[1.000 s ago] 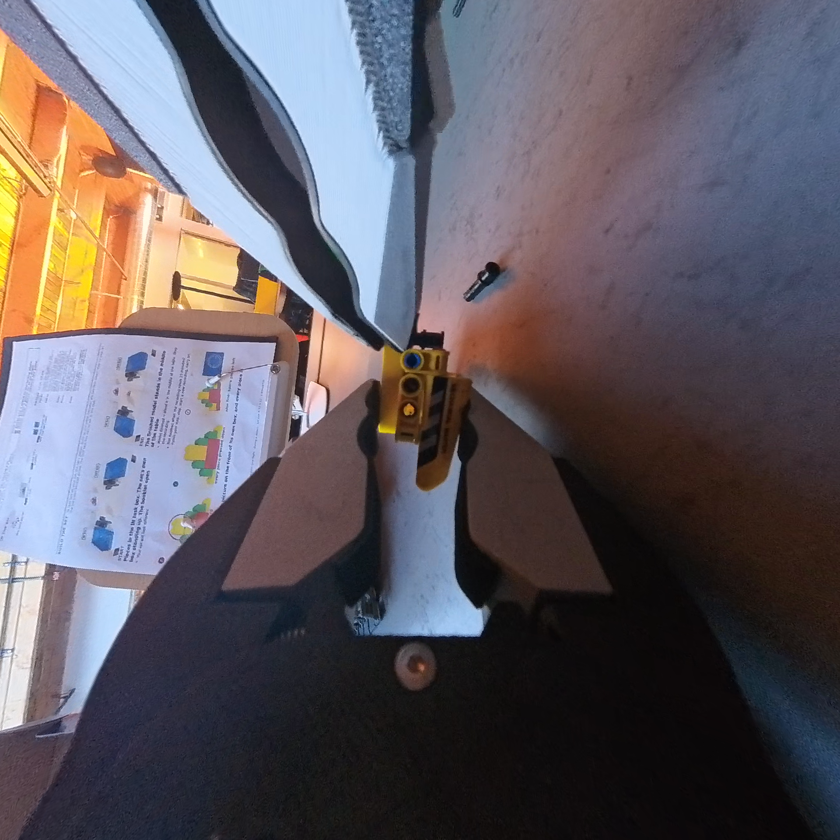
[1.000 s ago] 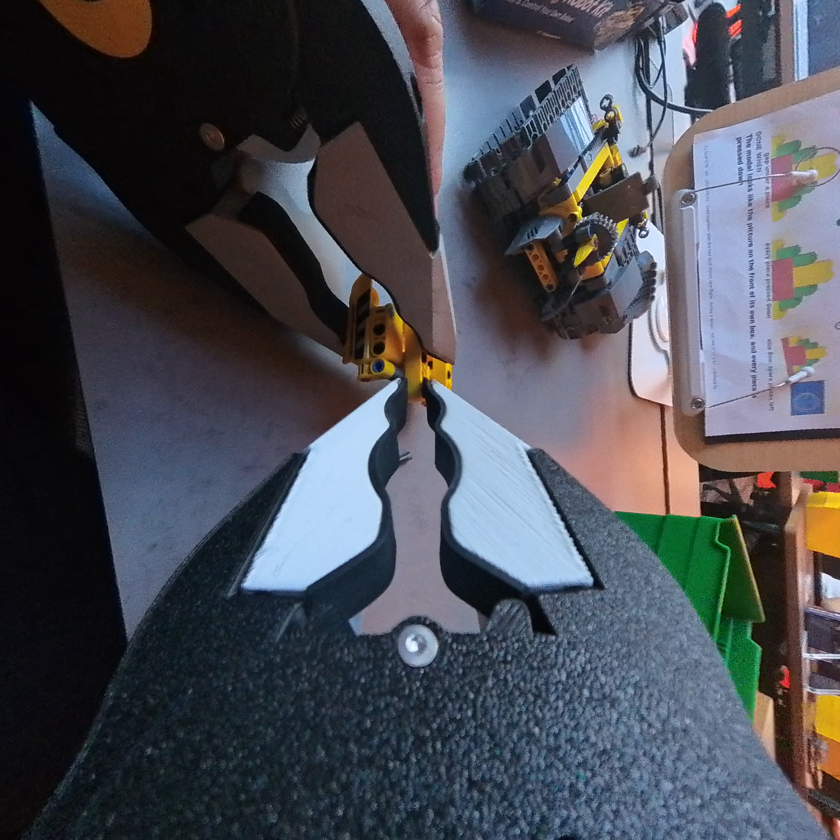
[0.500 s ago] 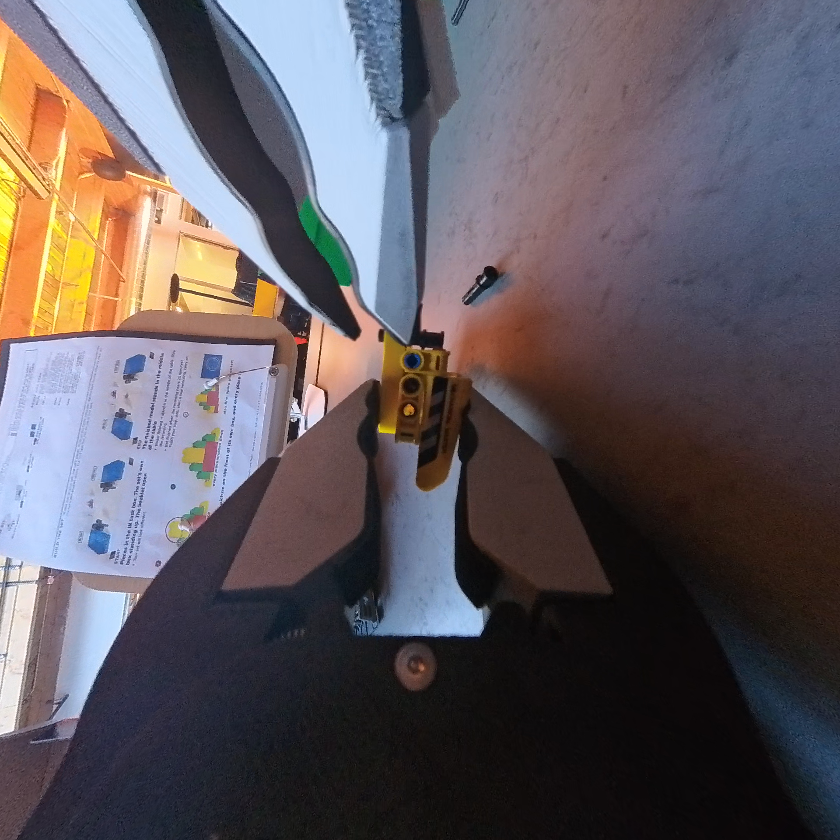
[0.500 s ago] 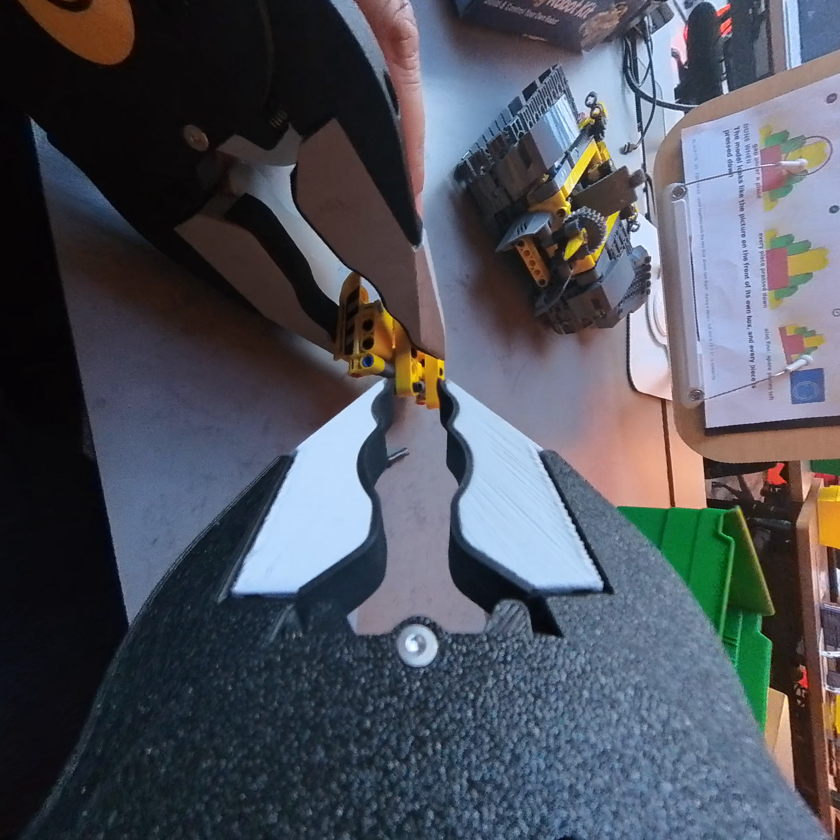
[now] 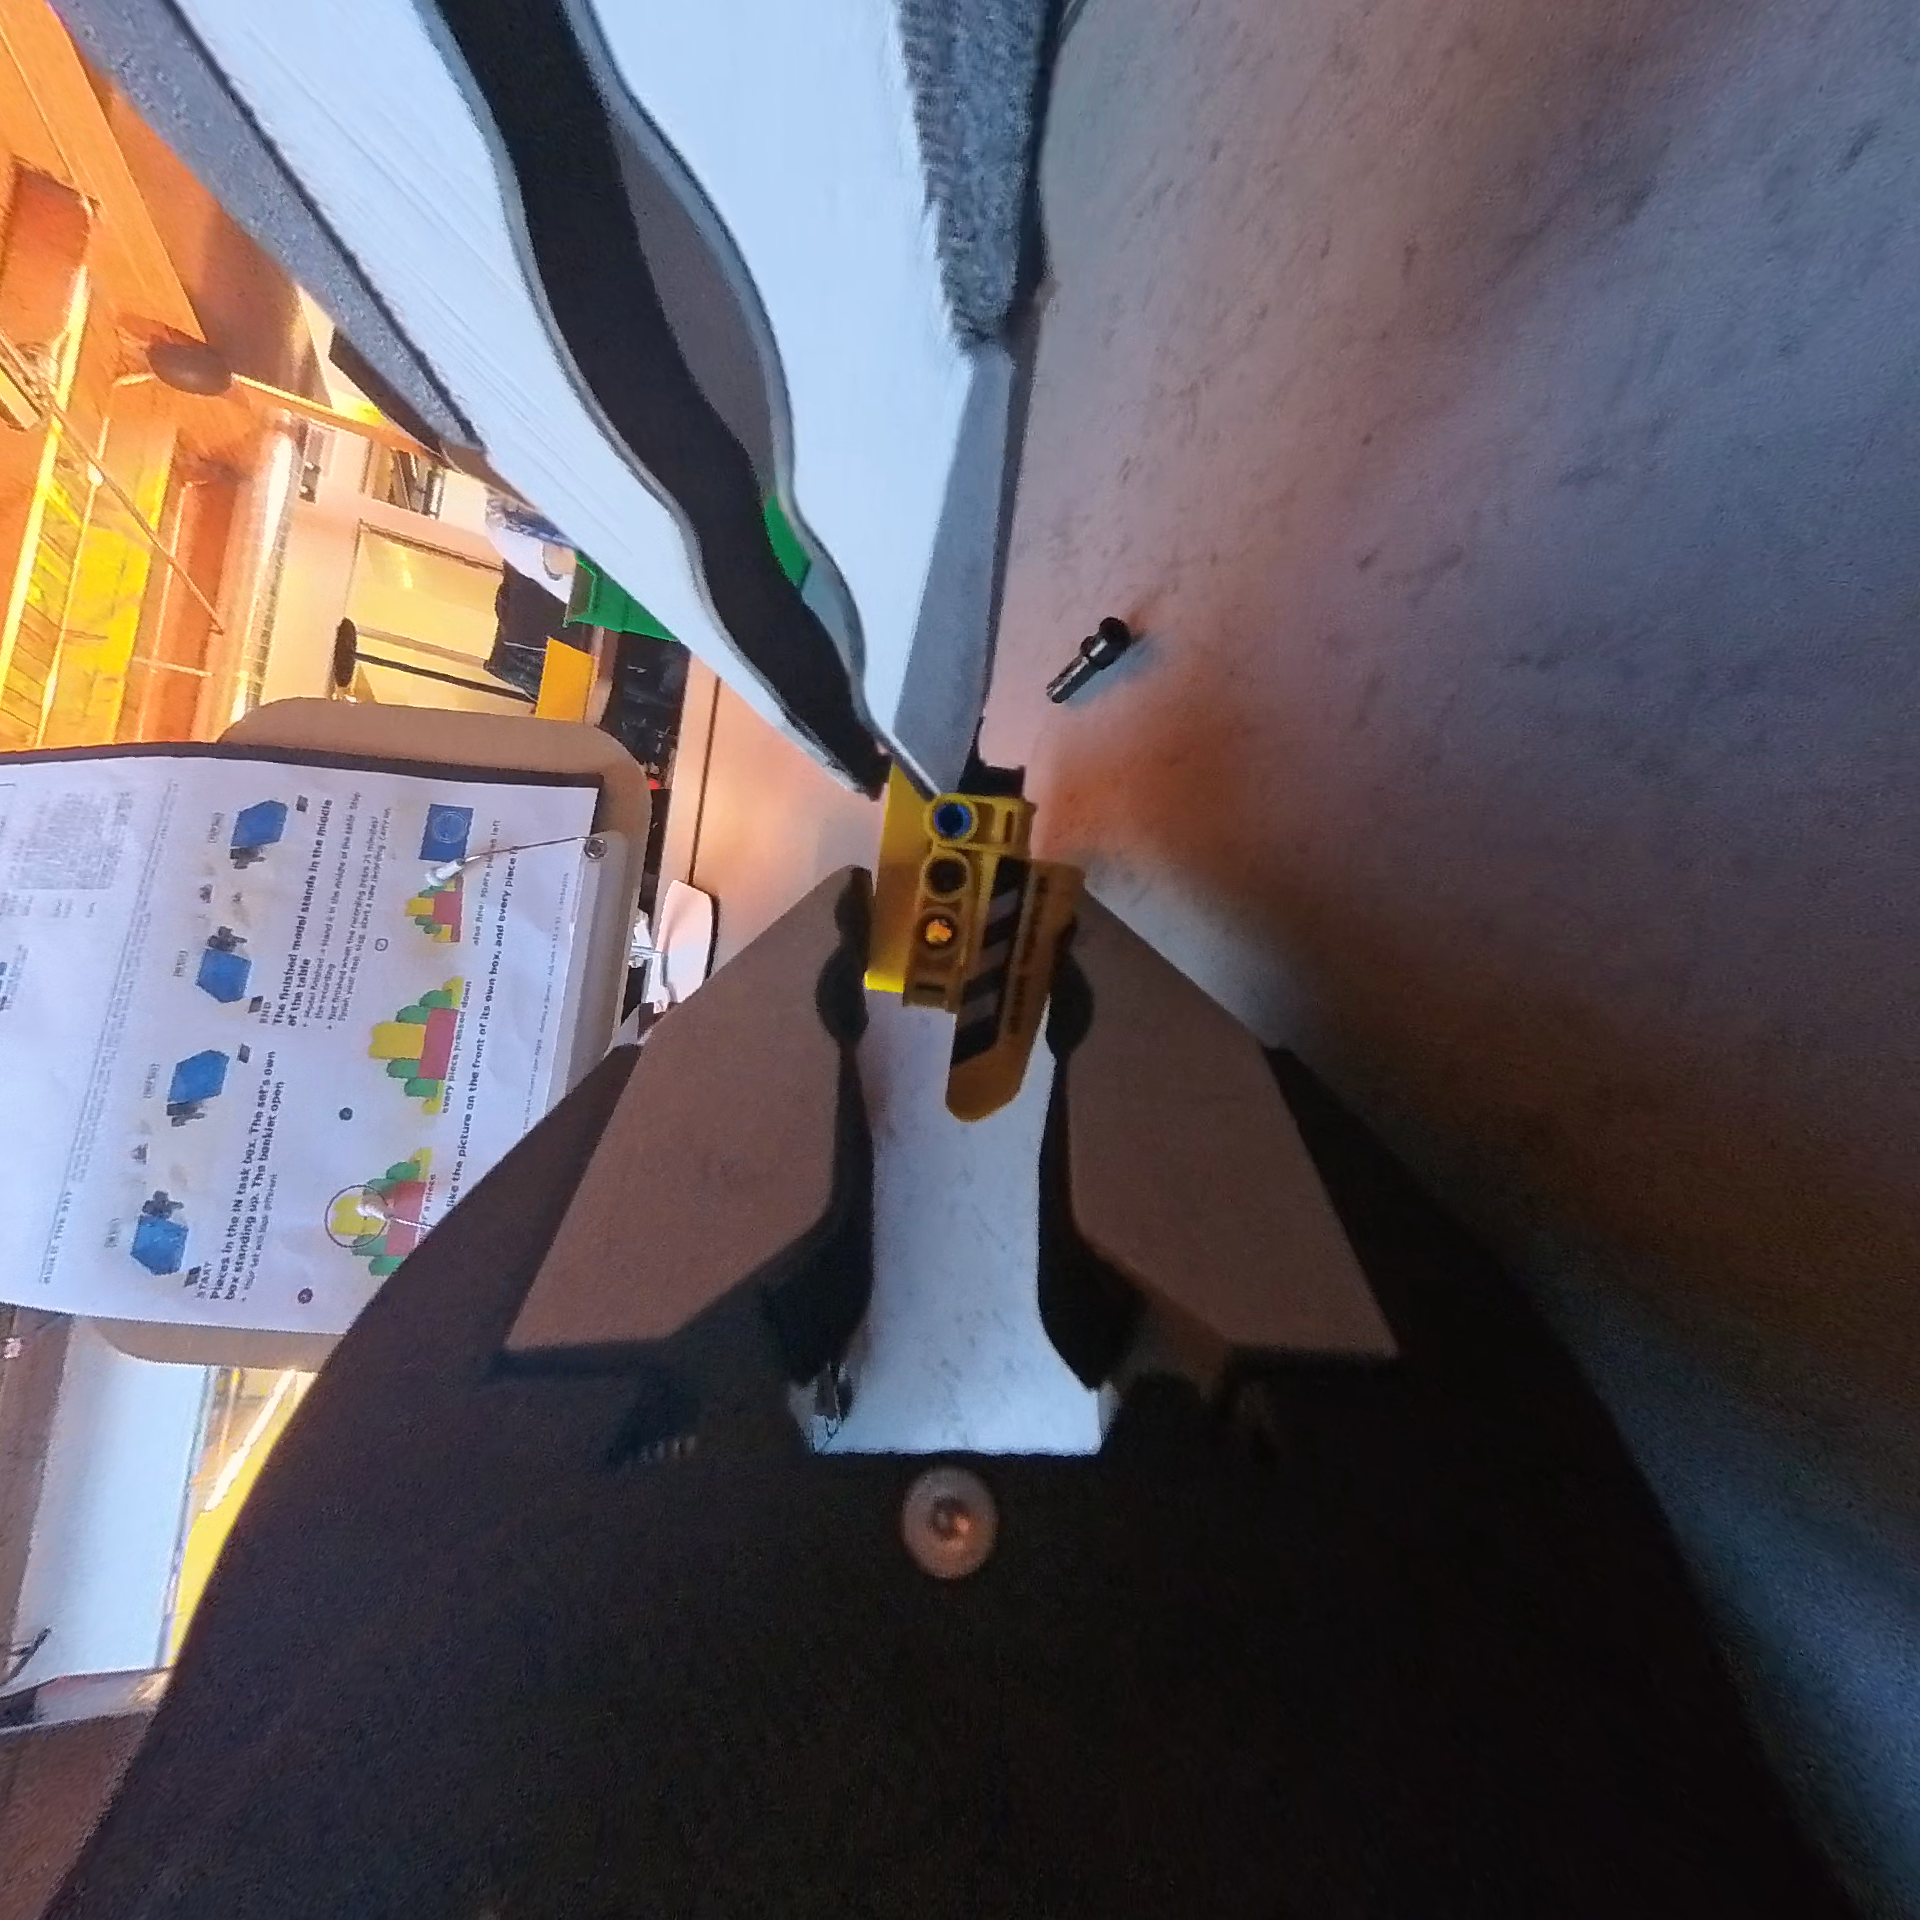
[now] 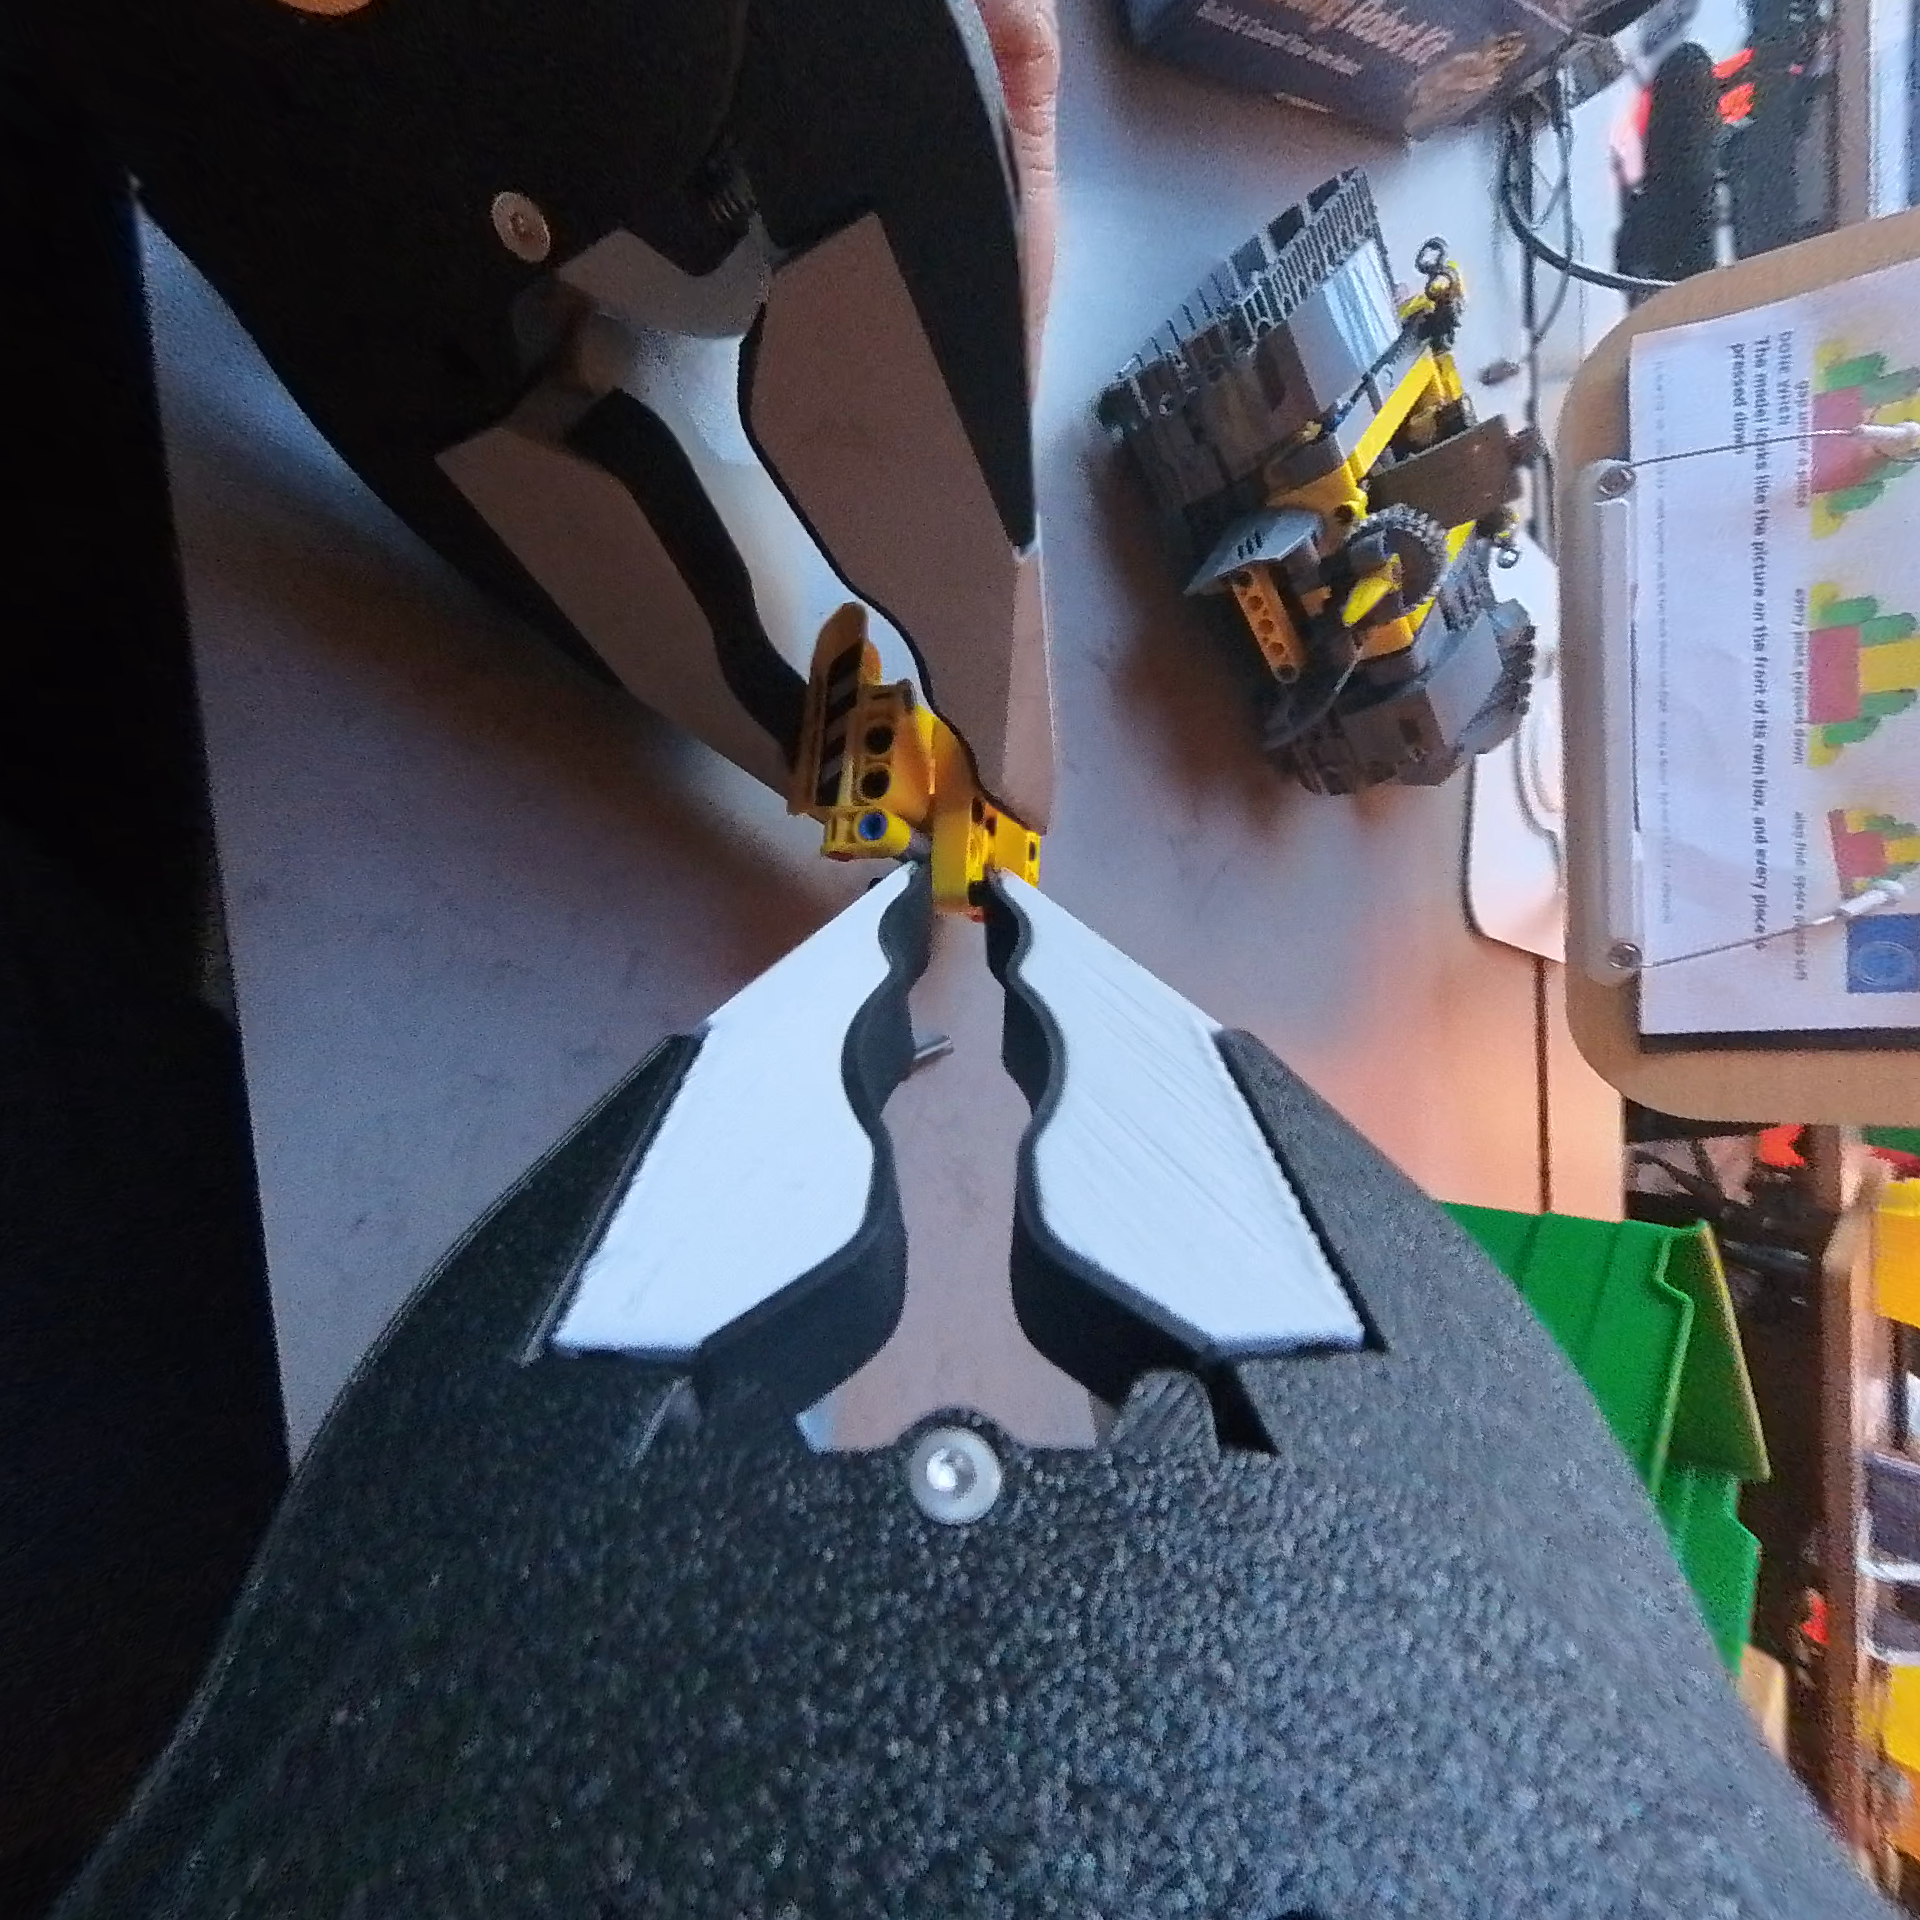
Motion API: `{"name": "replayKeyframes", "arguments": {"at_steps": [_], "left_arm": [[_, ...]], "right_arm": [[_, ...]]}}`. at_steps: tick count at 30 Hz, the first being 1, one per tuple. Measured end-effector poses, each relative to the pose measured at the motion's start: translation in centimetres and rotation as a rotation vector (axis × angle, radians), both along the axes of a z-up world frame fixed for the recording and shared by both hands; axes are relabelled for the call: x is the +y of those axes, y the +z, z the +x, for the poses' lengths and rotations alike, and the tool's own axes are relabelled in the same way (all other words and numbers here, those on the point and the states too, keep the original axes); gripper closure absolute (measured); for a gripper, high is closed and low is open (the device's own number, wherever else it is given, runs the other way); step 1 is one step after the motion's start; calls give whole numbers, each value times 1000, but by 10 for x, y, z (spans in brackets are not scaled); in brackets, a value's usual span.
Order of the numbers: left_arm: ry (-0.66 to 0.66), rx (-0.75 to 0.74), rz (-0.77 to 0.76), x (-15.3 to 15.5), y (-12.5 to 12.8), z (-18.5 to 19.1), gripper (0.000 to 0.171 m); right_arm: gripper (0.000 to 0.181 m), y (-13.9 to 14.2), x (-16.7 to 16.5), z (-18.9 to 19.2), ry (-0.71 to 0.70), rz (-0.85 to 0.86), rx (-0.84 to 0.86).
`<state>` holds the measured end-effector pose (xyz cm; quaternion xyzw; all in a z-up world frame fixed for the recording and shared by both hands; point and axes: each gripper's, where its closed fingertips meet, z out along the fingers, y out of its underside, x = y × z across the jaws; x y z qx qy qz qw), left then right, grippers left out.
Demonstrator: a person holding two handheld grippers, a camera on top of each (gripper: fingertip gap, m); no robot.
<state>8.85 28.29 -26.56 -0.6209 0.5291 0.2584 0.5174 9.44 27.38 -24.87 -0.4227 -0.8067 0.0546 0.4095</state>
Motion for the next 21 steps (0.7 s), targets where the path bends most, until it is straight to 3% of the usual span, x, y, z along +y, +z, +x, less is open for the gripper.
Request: {"name": "replayKeyframes", "arguments": {"at_steps": [6,9,14,17,21], "left_arm": [[-4,1,8,0,1,0,139],[5,113,26,0,-6,3,140],[27,-215,-28,7,16,-10,145],[-10,-309,-64,3,19,-12,152],[-75,-385,-104,-2,22,-7,153]], "right_arm": [[176,-9,2,-2,54,-18,-81],[176,-26,5,-4,83,44,-125],[176,5,11,-15,5,-150,39],[181,10,10,-14,21,-57,128],[177,8,3,-6,21,-102,149]]}}
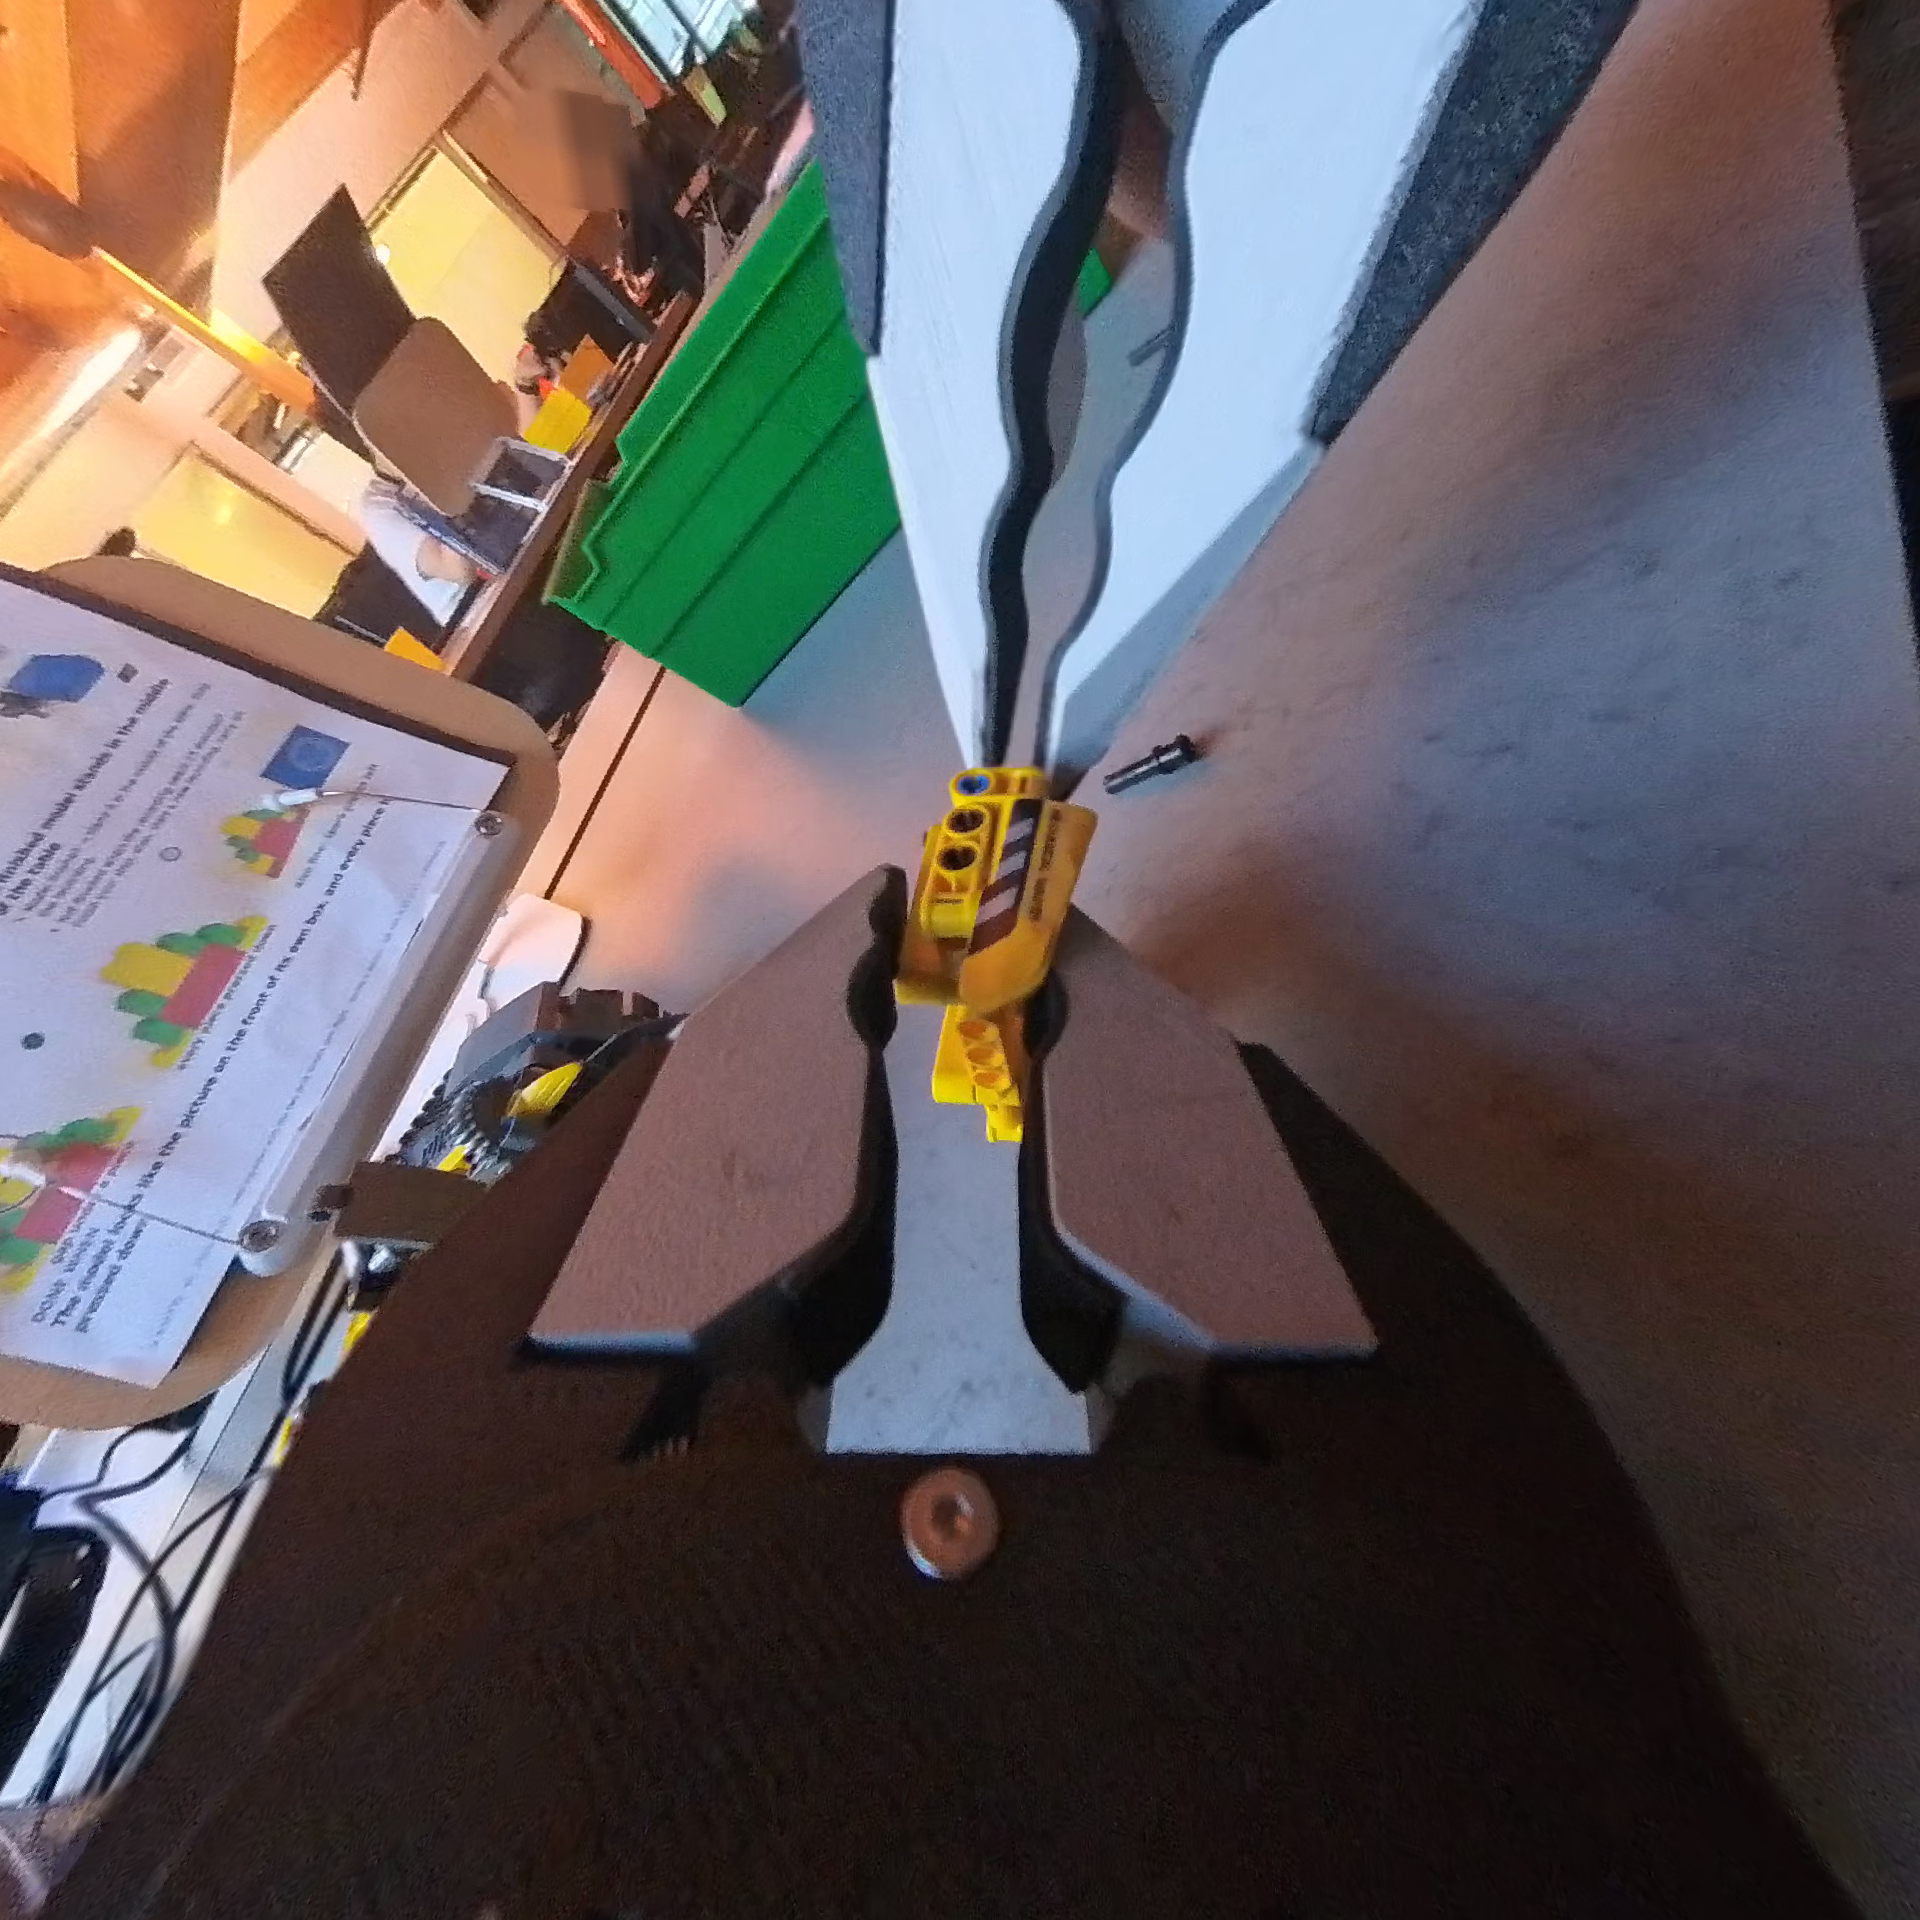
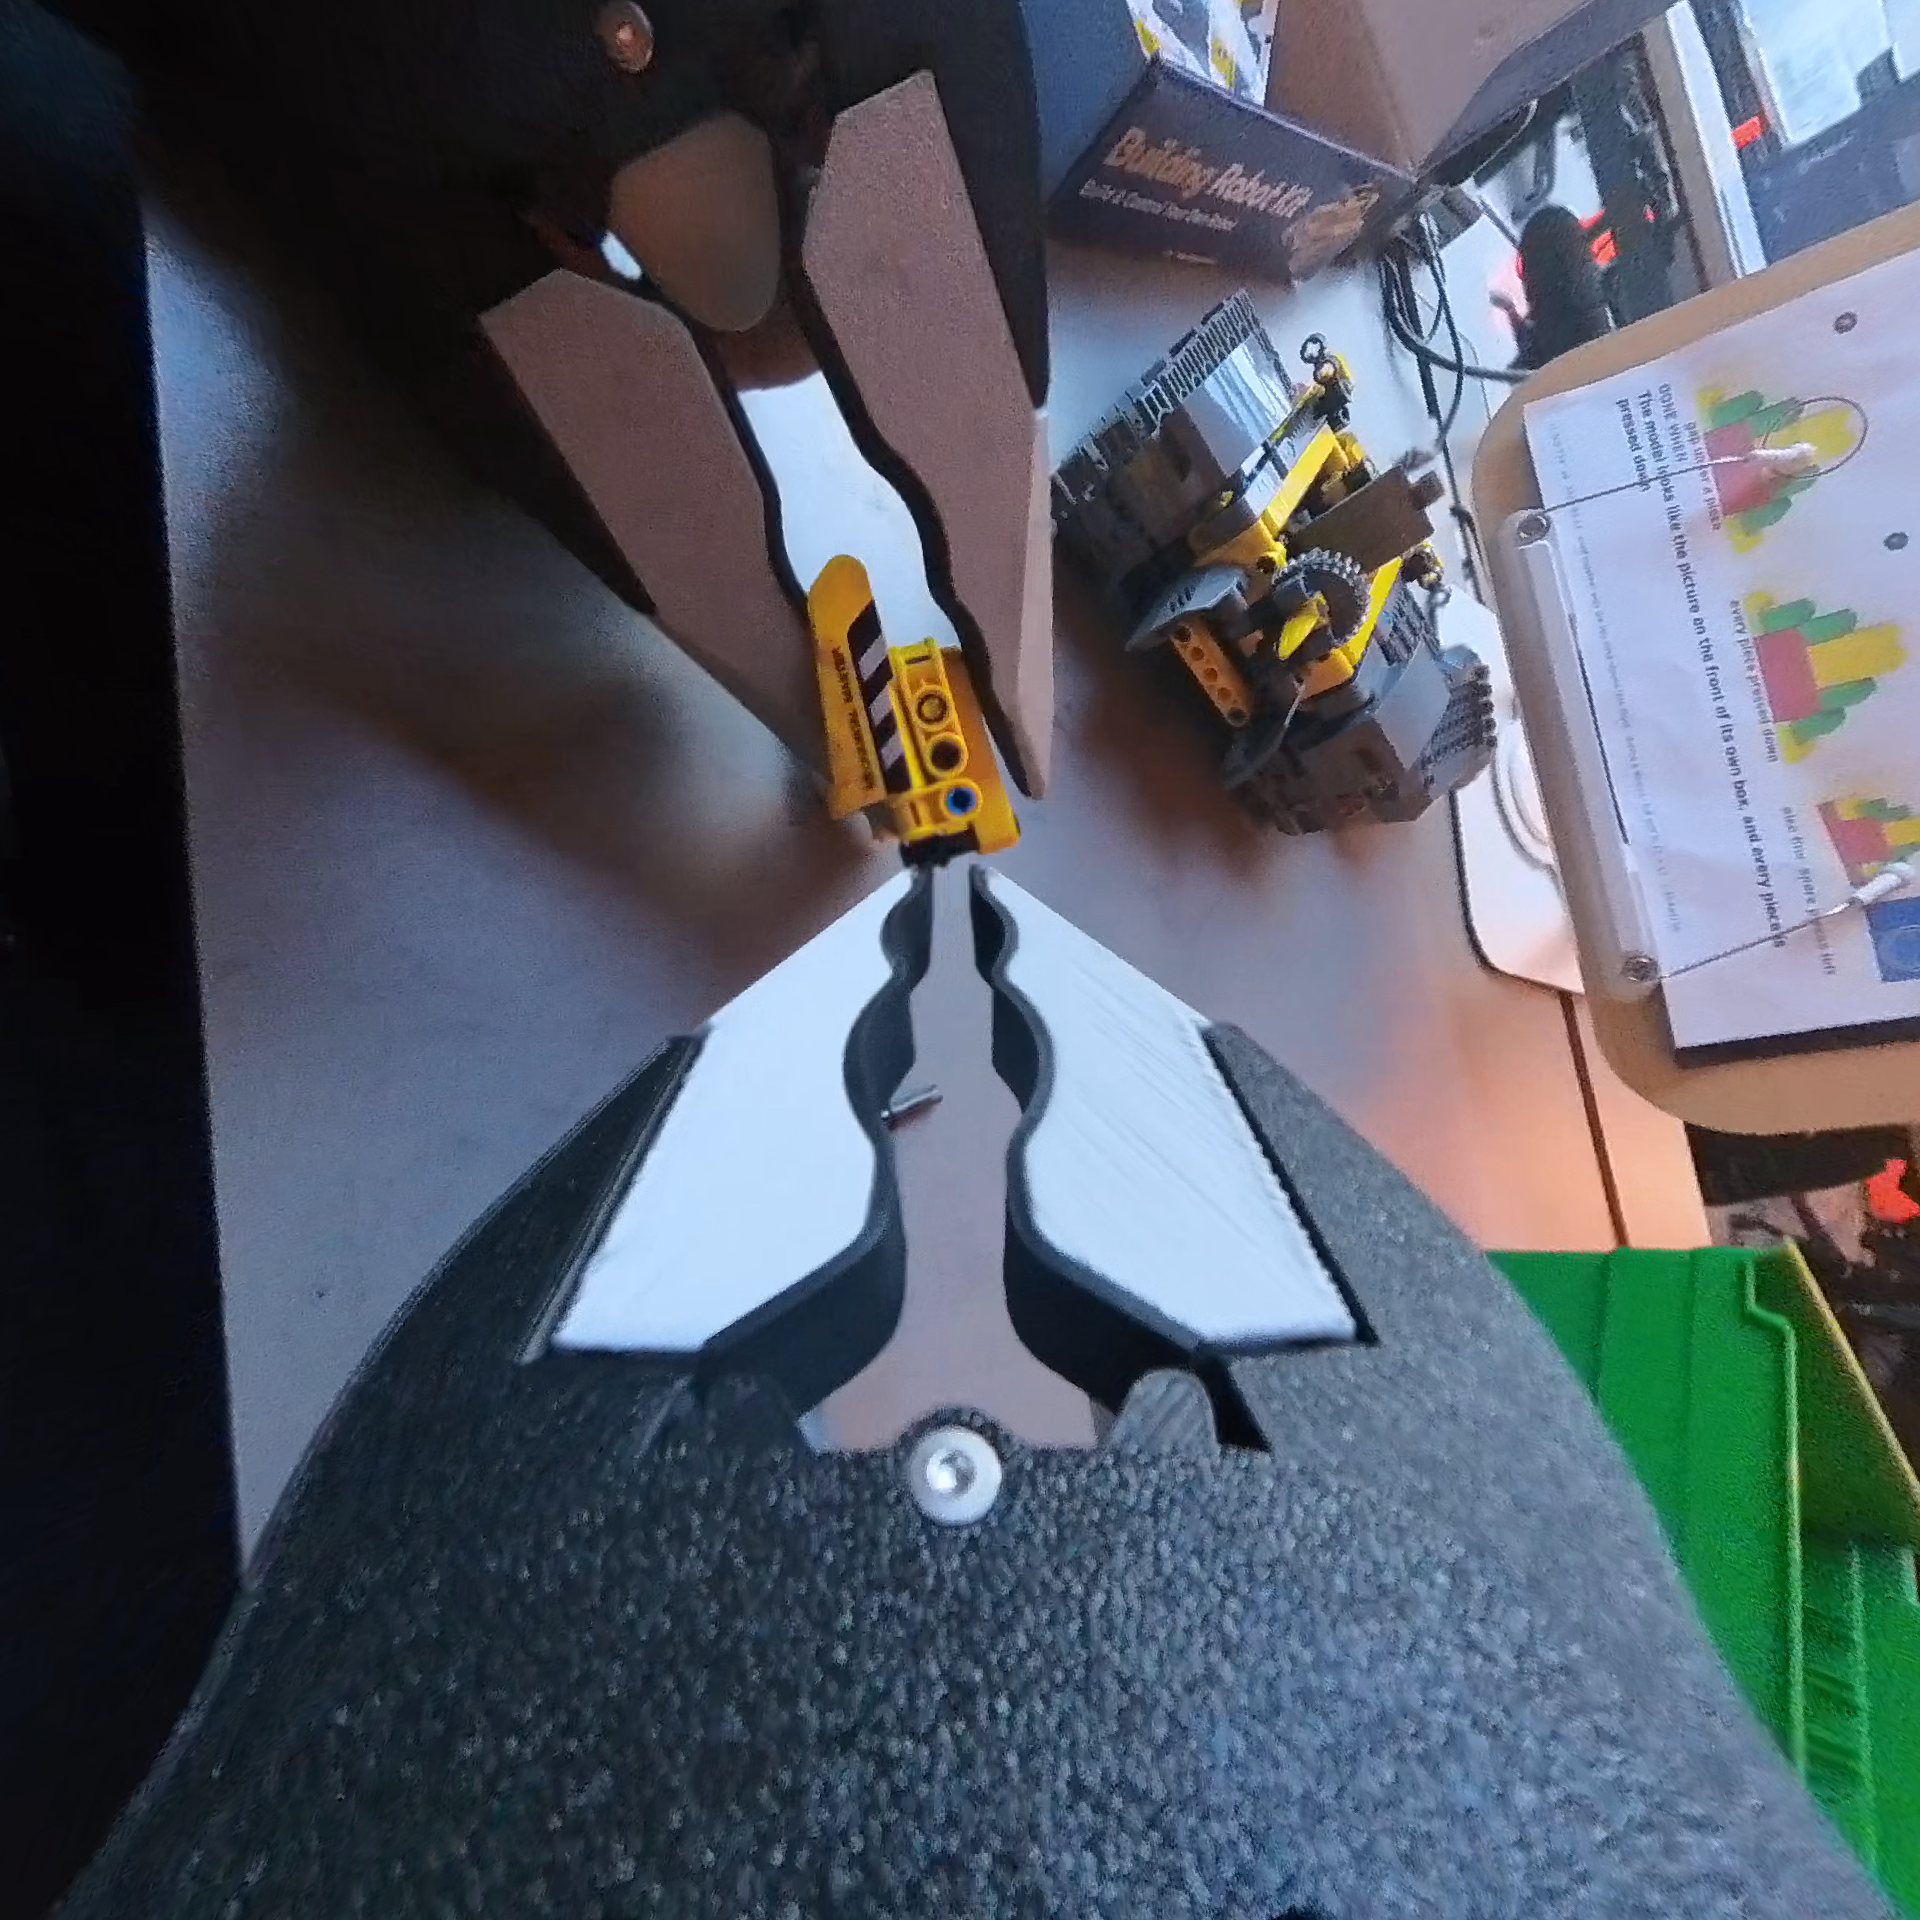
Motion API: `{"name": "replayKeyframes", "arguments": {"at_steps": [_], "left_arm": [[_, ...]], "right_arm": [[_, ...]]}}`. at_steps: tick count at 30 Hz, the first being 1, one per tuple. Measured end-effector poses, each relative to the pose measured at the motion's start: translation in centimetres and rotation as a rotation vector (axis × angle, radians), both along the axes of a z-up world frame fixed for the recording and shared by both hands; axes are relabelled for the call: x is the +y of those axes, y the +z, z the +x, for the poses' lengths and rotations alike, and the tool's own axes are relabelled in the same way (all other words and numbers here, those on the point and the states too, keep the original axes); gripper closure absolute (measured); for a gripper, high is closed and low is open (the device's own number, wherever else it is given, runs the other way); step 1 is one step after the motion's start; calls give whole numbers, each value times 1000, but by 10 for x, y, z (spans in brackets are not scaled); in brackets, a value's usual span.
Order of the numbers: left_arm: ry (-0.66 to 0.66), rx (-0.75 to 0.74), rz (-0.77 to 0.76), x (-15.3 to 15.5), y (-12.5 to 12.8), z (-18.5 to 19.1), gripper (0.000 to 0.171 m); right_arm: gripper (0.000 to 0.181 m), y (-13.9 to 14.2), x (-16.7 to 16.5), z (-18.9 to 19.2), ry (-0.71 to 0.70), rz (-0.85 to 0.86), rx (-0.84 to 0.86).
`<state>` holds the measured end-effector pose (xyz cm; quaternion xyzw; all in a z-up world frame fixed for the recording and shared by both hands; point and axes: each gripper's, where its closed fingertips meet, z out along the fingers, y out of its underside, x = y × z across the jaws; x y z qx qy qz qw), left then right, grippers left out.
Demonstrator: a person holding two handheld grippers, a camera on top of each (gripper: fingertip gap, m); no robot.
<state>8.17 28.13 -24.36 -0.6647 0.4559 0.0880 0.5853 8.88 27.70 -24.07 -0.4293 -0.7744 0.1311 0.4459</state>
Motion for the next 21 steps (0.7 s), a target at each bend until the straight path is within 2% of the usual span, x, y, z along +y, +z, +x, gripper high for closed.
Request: {"name": "replayKeyframes", "arguments": {"at_steps": [2,4,6,8,12,16,17,18,19,21], "left_arm": [[-60,-10,5,-6,2,7,153],[-194,-37,67,-21,11,24,153],[-288,-32,119,-33,16,33,153],[-386,-92,105,-46,19,40,153],[-479,-231,74,-58,35,37,153],[-530,-238,58,-64,34,39,154],[-520,-229,62,-63,33,39,154],[-509,-218,68,-62,32,39,154],[-497,-204,77,-61,31,39,154],[-490,-177,92,-61,28,41,153]], "right_arm": [[169,4,2,7,-14,-16,6],[160,10,-3,12,6,-46,20],[158,13,-14,18,49,-69,14],[159,16,-28,24,93,-73,9],[166,22,-45,29,132,-65,55],[165,31,-55,26,149,-110,113],[165,32,-56,26,142,-131,114],[175,29,-53,28,107,-175,103],[181,24,-47,31,35,-262,77],[181,15,-37,37,-135,-522,77]]}}
